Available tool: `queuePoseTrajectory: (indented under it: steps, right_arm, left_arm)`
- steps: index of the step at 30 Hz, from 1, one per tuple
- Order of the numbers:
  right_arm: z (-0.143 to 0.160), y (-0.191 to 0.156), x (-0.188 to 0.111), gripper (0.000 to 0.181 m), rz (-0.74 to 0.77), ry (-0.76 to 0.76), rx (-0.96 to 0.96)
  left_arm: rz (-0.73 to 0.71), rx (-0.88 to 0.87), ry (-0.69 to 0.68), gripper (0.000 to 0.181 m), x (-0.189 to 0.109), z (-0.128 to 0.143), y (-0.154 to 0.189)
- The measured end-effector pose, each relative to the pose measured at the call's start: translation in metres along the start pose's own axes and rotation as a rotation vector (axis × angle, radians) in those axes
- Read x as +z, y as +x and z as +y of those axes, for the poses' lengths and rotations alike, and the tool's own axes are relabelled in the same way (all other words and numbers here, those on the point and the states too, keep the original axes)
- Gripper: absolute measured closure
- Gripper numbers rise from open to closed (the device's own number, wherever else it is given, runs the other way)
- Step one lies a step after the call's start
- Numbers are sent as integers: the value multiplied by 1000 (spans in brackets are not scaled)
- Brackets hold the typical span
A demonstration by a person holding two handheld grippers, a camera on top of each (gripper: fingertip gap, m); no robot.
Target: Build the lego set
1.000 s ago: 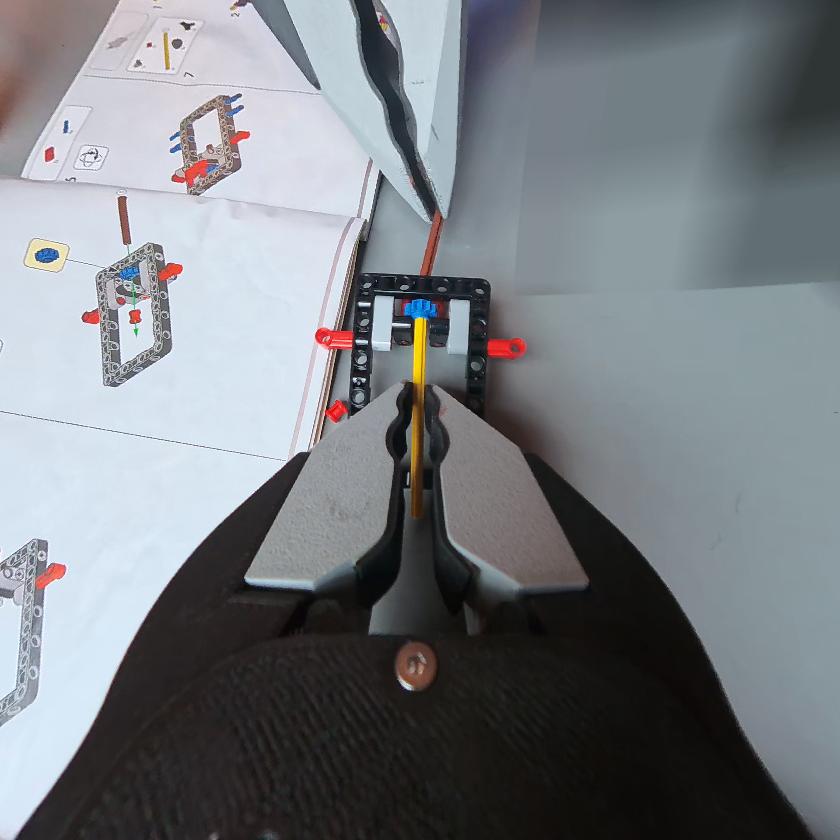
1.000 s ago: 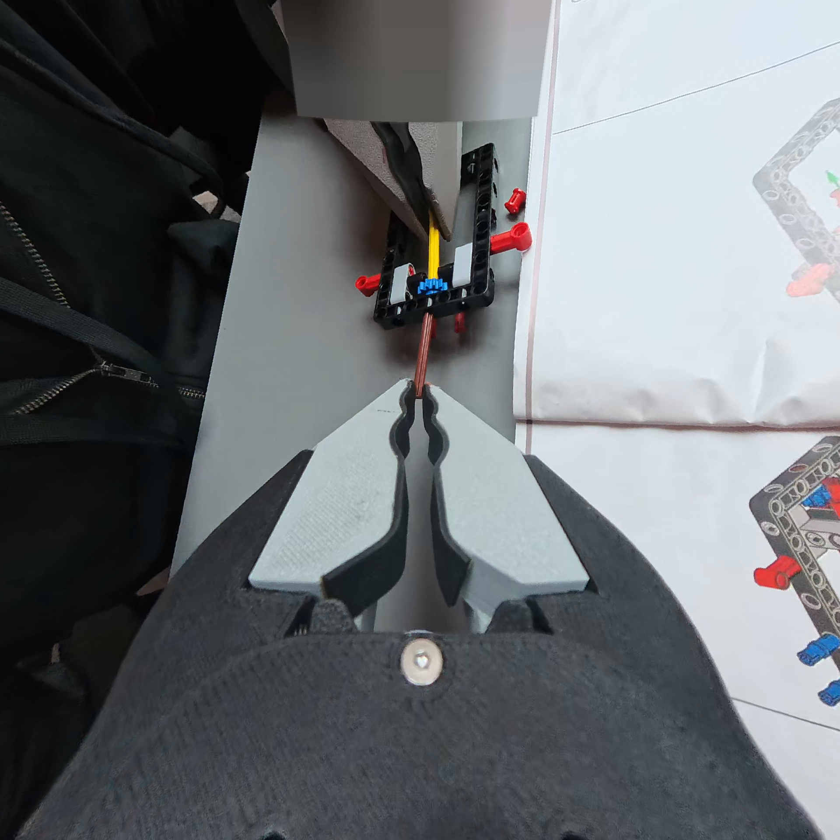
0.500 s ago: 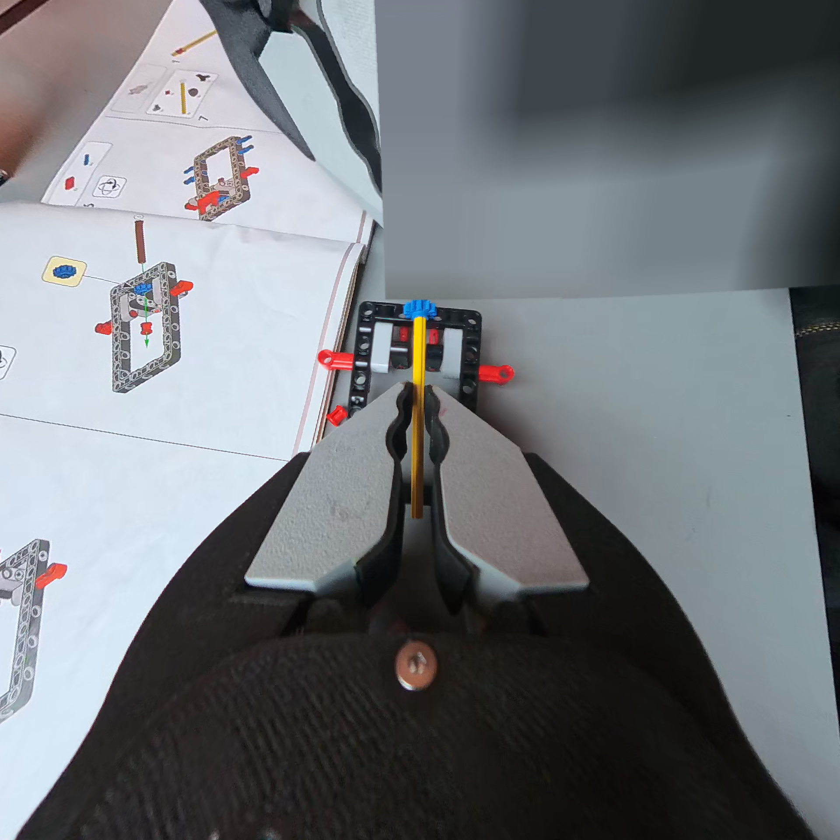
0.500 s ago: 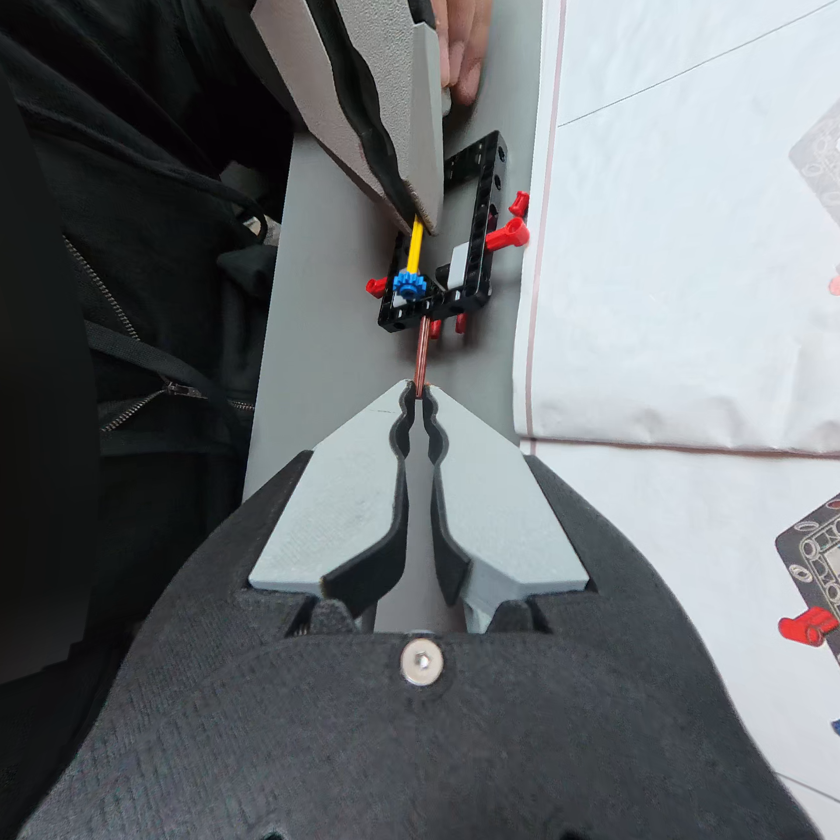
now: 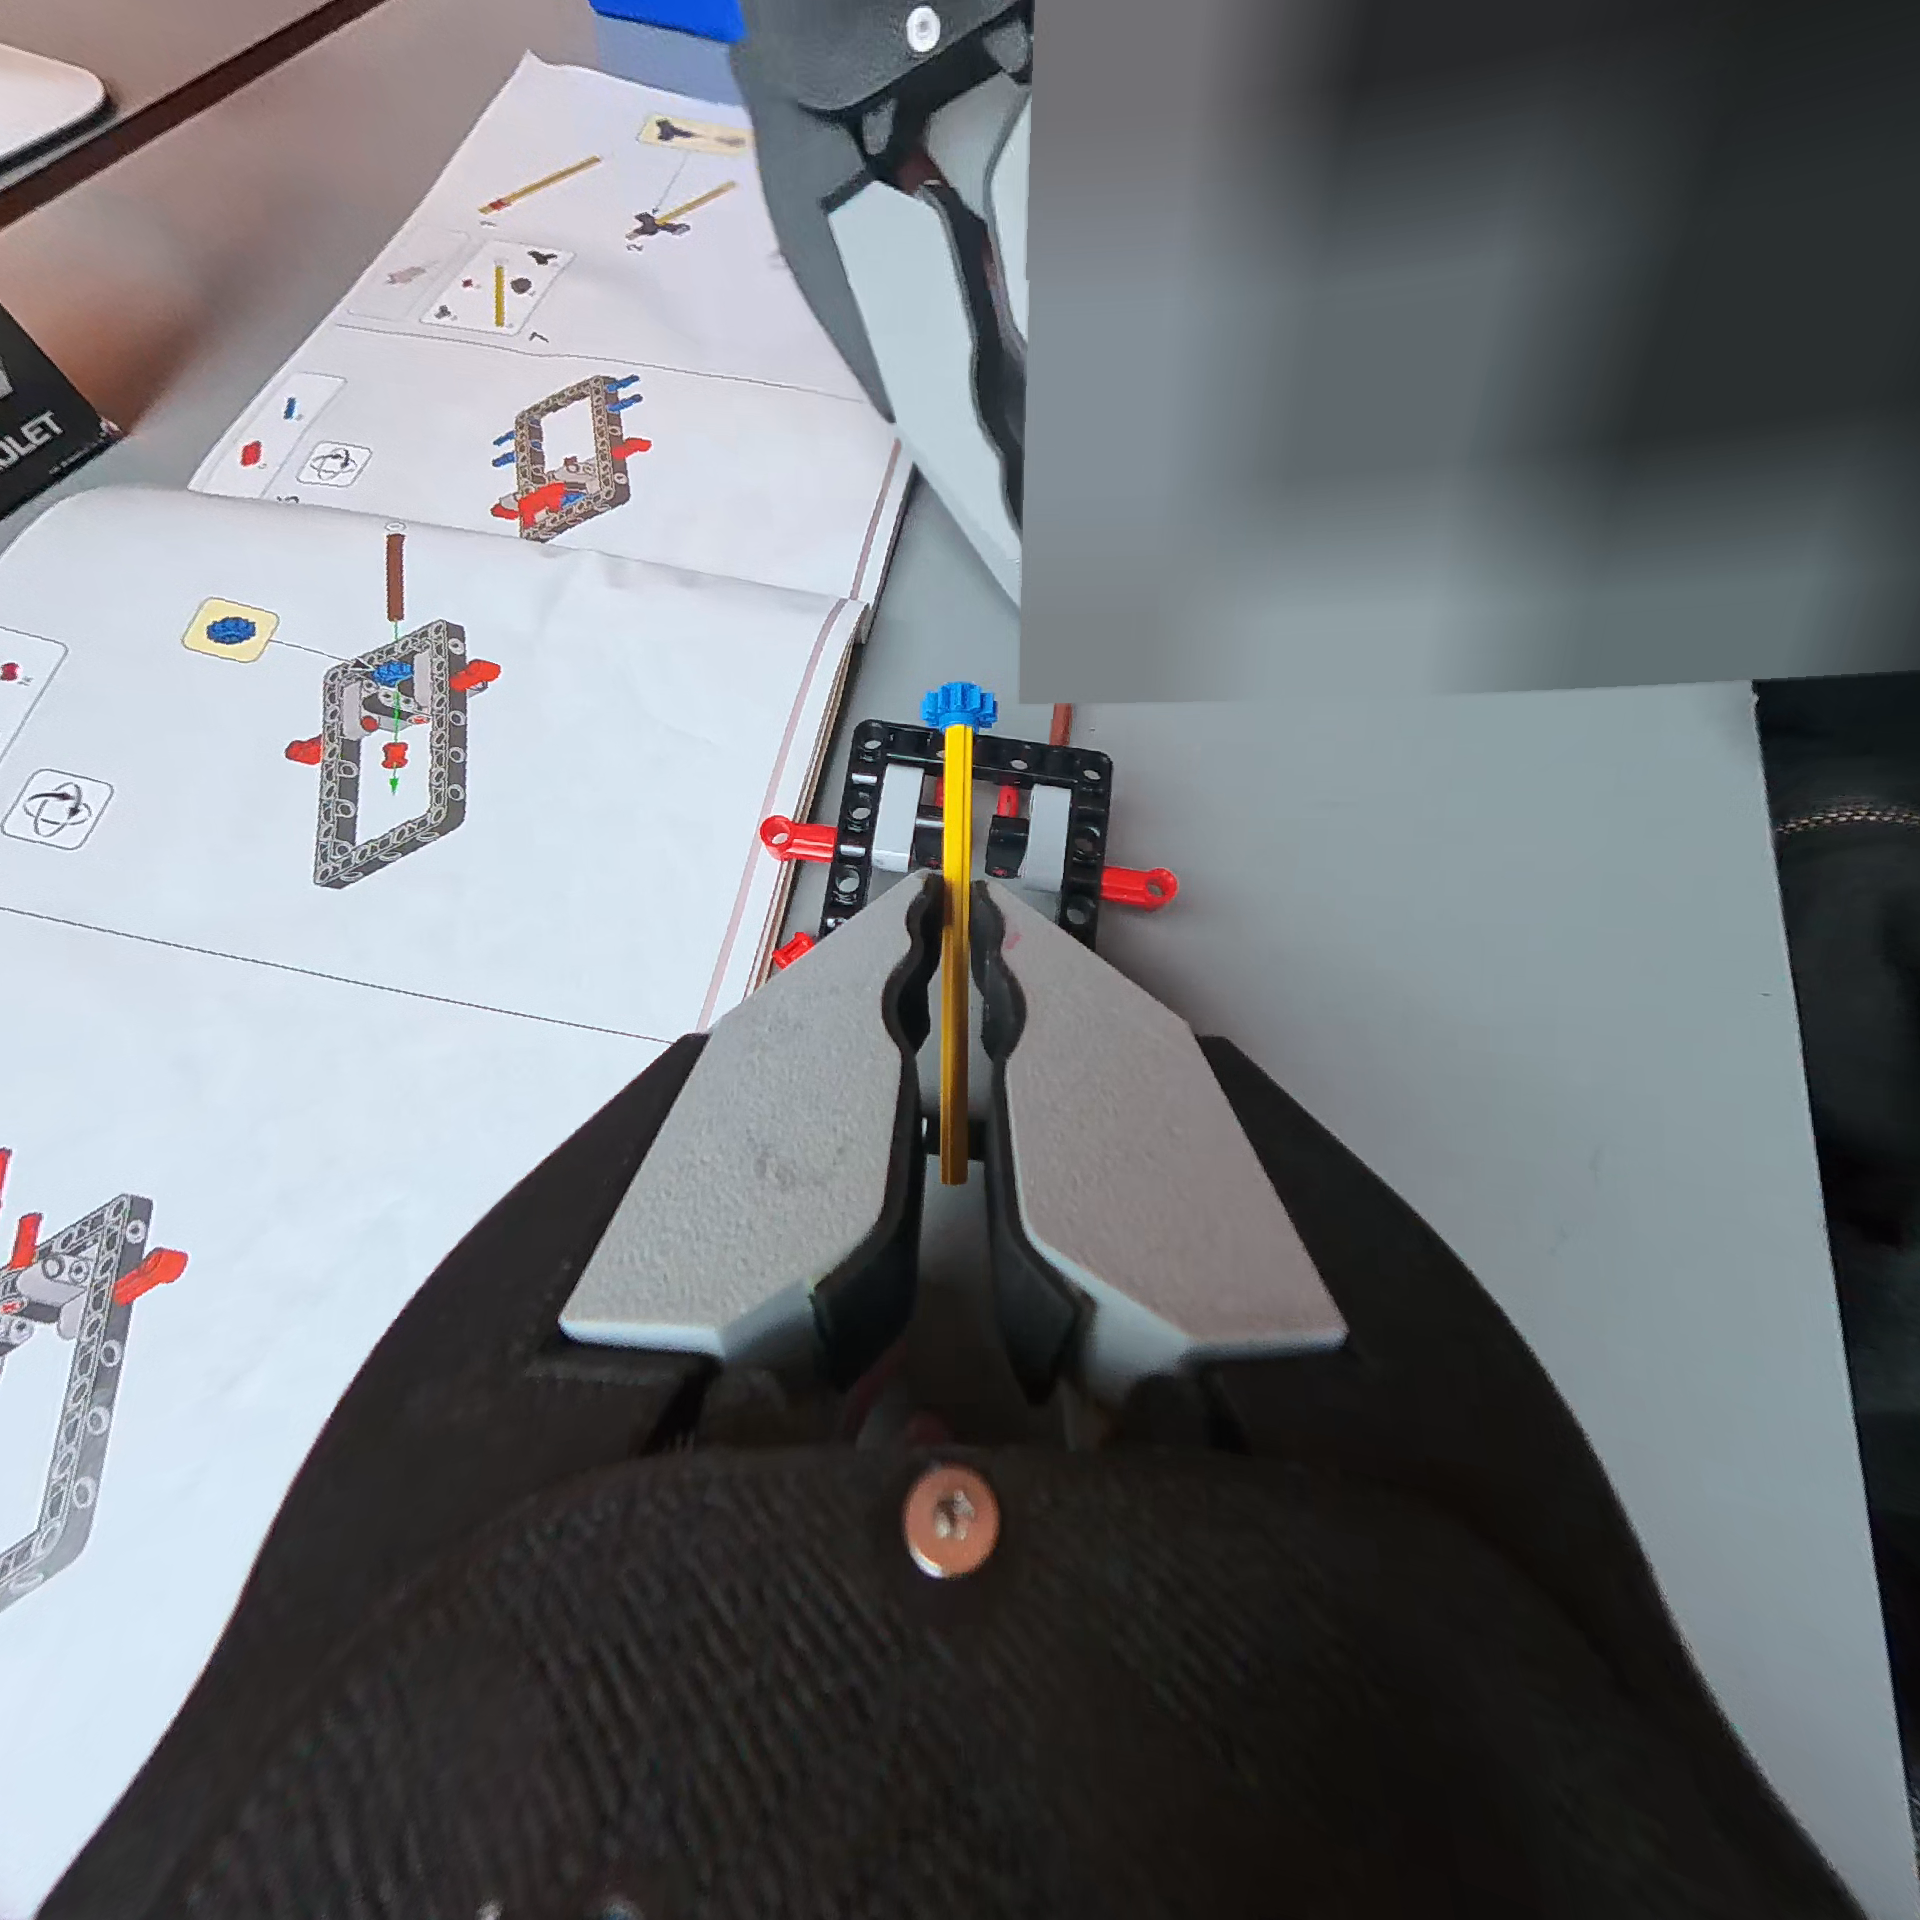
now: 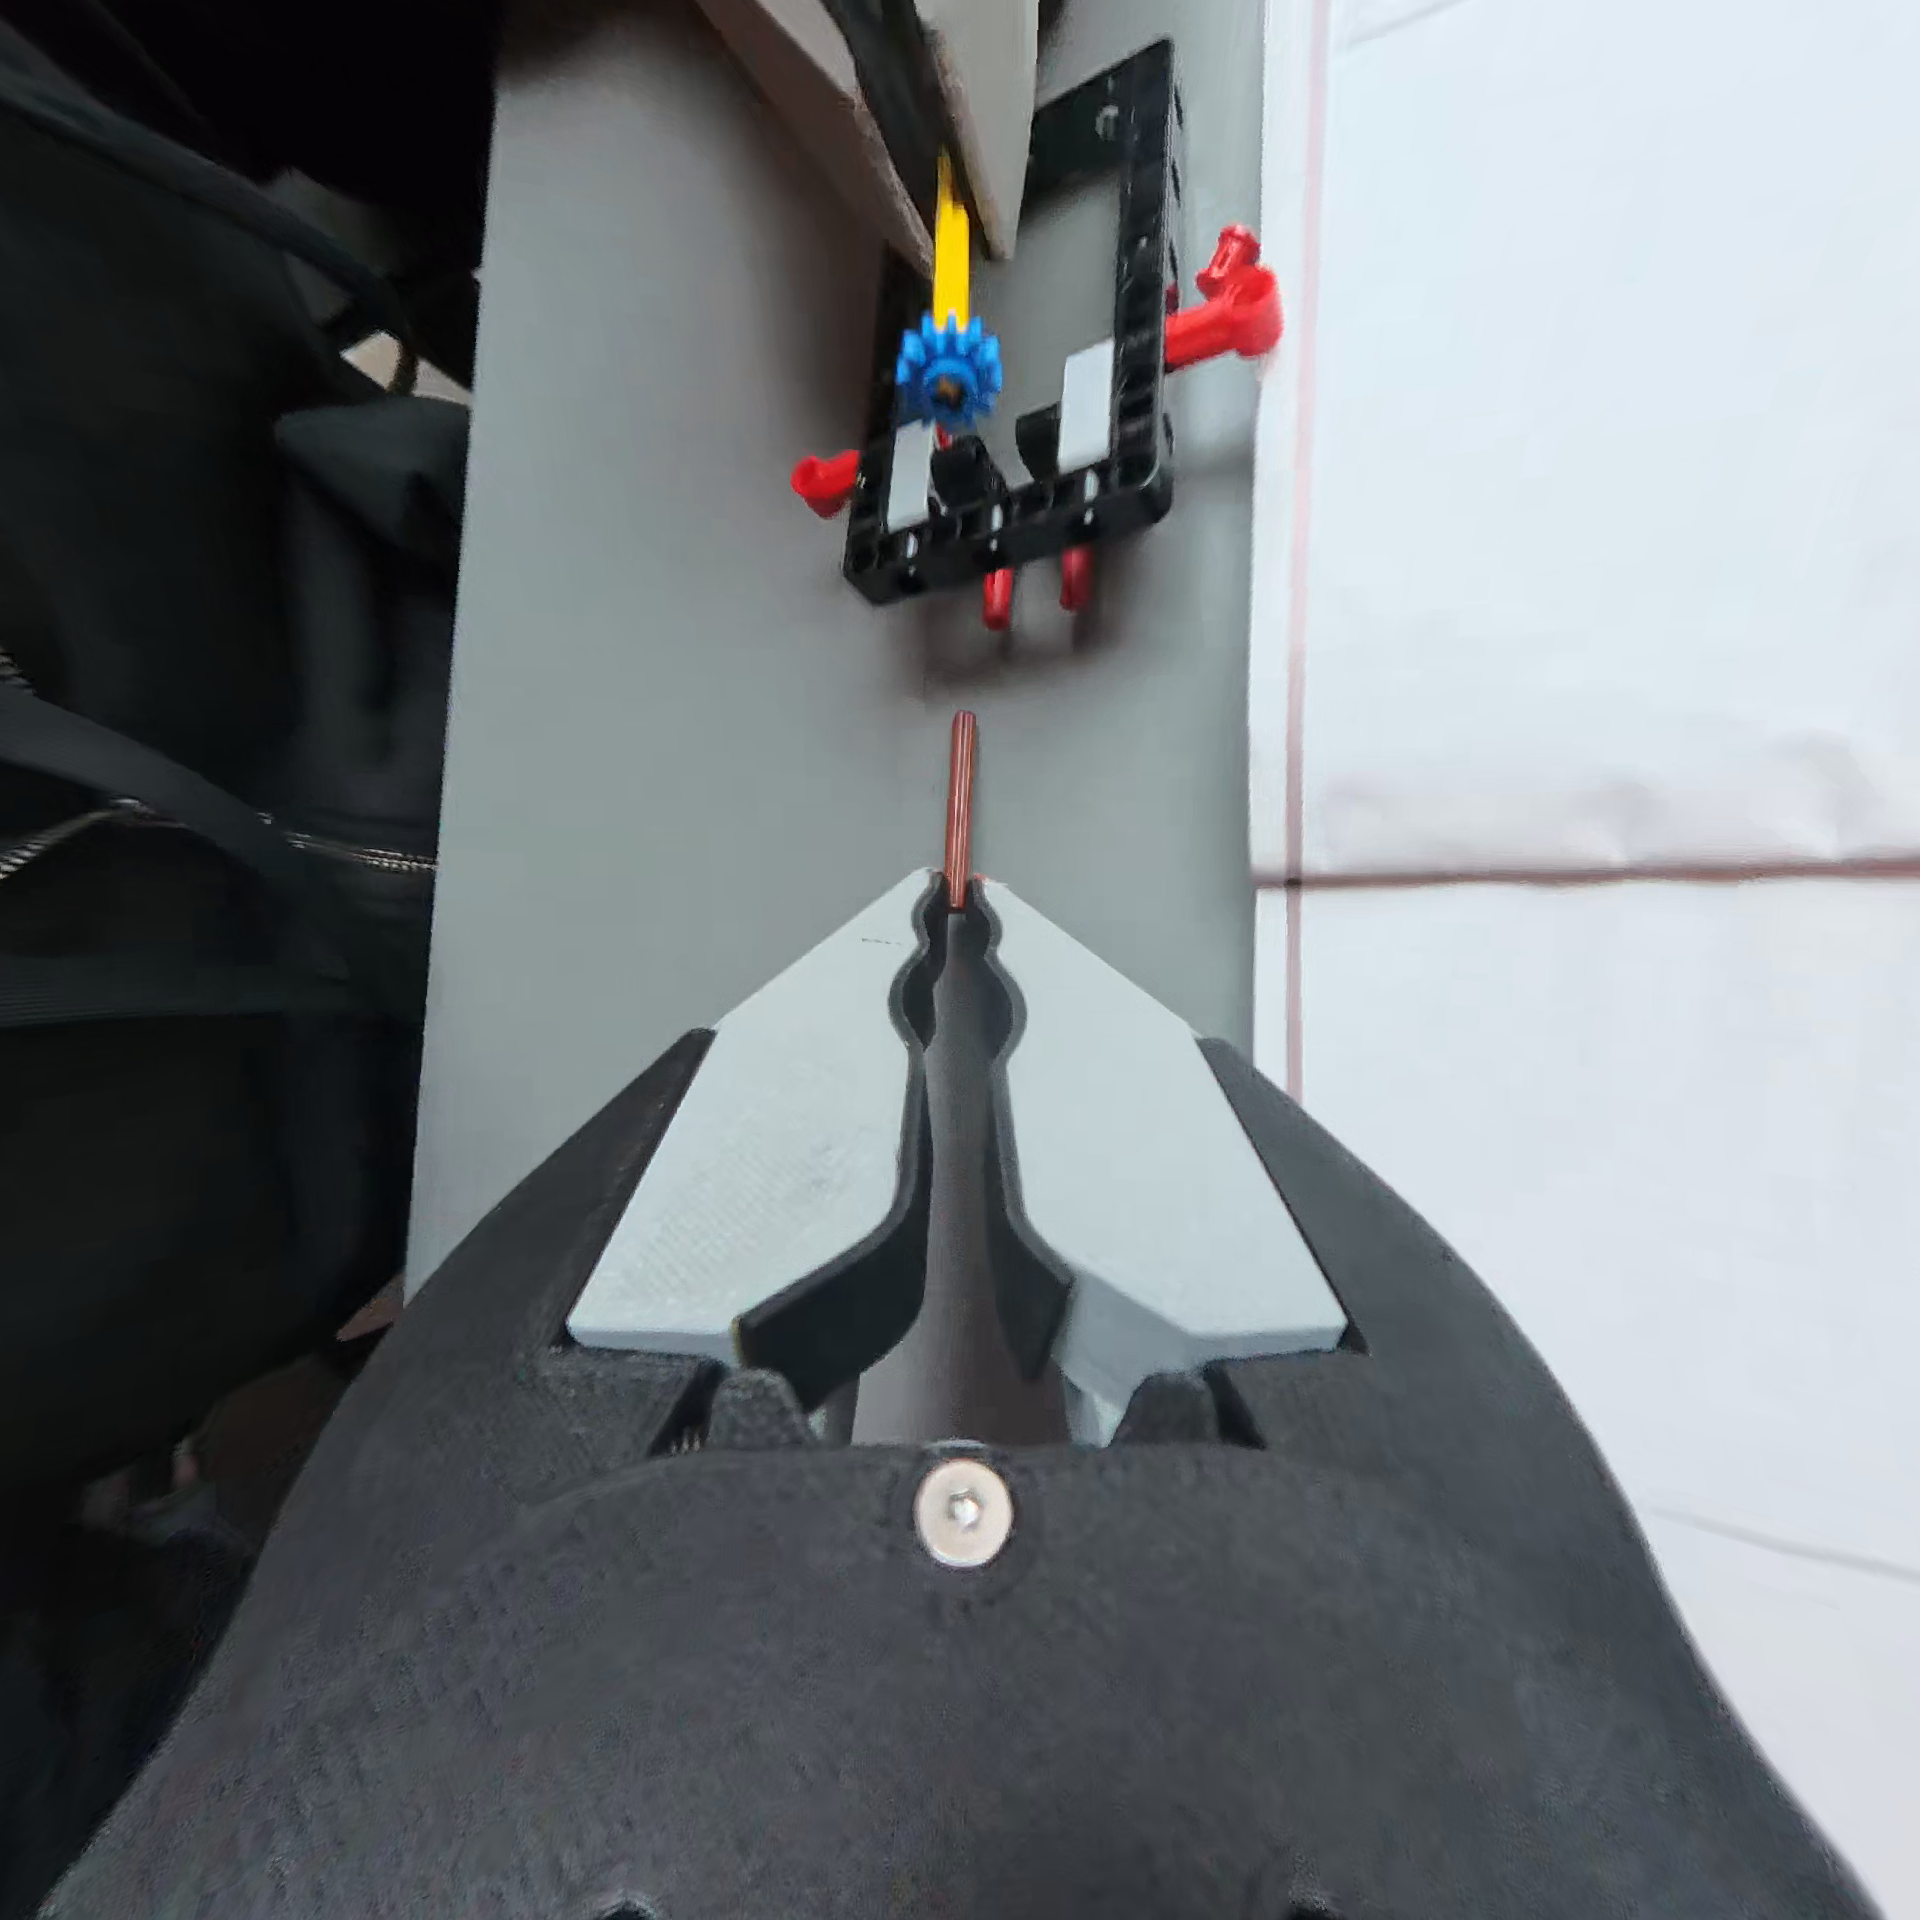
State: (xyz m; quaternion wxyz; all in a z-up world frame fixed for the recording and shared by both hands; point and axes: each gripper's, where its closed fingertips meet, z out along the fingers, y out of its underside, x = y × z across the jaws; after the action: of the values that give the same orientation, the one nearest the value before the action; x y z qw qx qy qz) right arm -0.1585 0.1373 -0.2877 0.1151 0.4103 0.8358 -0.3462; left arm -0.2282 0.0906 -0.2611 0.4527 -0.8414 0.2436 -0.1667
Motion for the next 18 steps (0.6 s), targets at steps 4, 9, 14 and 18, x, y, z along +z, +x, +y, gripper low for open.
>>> queuePoseTrajectory:
  steps: [4, 9, 14, 18]
  right_arm:
    - [3, -19, -7, 181, 89, 95, -46]
    - [-6, -32, -17, 181, 191, 317, -71]
    - [20, -17, -9, 181, 502, 217, -157]
    - [27, -15, 0, 180, 584, 179, -221]
  left_arm:
    - [-29, 27, 55, 179, -12, -9, 6]
    - [-57, 140, 56, 179, -7, -22, 31]
    - [-72, 128, 39, 179, 5, -10, 32]
    - [-76, 119, 58, 179, 3, -11, 31]
